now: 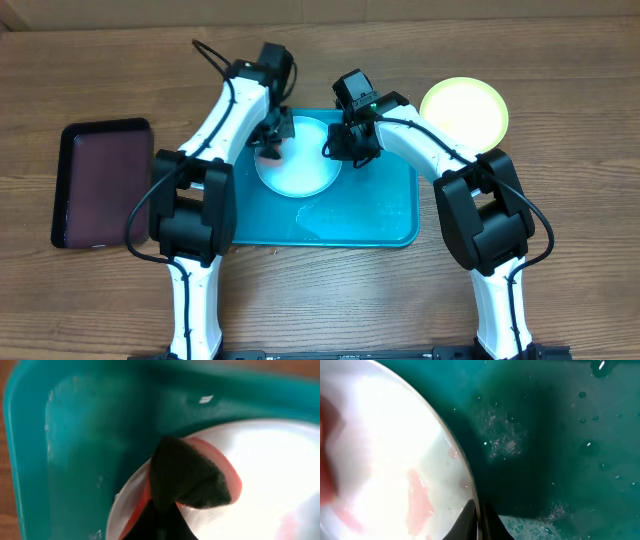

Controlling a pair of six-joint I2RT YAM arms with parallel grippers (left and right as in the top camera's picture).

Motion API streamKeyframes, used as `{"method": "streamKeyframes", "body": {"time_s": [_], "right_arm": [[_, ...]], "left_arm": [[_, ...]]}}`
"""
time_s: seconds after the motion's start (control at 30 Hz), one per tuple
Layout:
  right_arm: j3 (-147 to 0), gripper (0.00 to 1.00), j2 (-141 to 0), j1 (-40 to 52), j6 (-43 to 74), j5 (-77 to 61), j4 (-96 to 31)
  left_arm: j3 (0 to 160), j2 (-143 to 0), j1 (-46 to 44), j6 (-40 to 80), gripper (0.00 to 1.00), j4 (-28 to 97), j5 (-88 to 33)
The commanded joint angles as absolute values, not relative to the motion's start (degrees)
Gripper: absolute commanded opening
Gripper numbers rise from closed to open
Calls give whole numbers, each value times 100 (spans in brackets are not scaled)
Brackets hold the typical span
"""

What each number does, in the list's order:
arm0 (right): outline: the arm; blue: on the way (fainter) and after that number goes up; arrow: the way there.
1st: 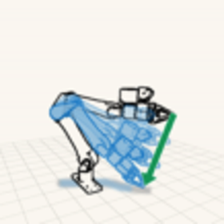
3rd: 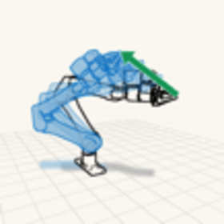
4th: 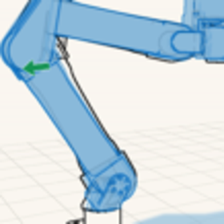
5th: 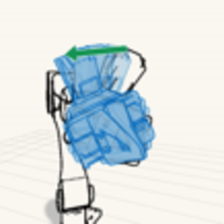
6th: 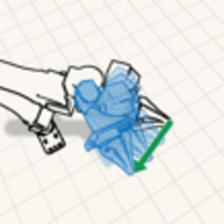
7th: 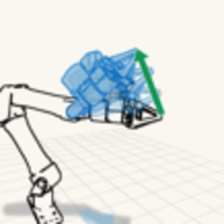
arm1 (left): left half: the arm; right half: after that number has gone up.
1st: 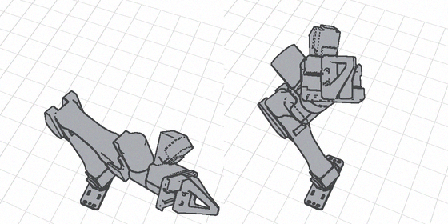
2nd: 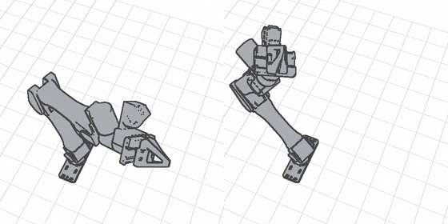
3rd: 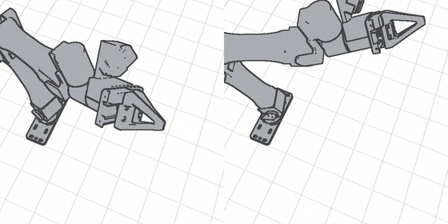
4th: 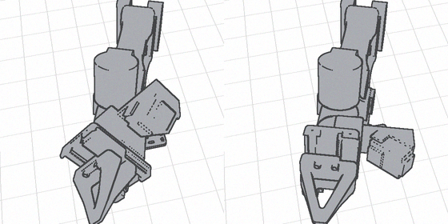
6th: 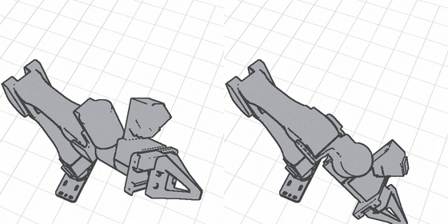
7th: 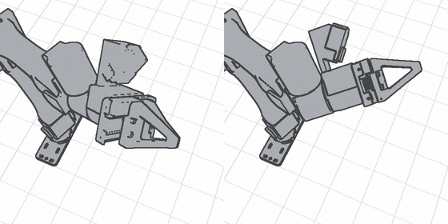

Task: Clean dirty plates on tray and stack at the side
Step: 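Keep scrubbing the plate's stain with the left gripper's sponge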

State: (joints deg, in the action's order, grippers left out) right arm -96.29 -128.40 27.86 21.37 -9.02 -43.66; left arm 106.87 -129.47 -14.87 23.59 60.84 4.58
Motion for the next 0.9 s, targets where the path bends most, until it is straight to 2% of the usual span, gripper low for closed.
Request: {"method": "streamKeyframes", "body": {"time_s": [0.0,0.13,0.5,0.87], "right_arm": [[-9428,4,-12999,2823,2126,-711,-4355],[-9428,4,-12999,2823,2126,-711,-4359],[-9428,4,-12999,2821,2126,-709,-4362],[-9428,4,-12999,2821,2126,-690,-4383]], "left_arm": [[10853,-12997,-1586,2318,4,5929,-99],[10632,-13002,-1741,2397,4,5771,-541],[9968,-12999,-2226,2532,4,5621,-637],[10182,-12962,-1850,2532,4,6659,1439]]}}
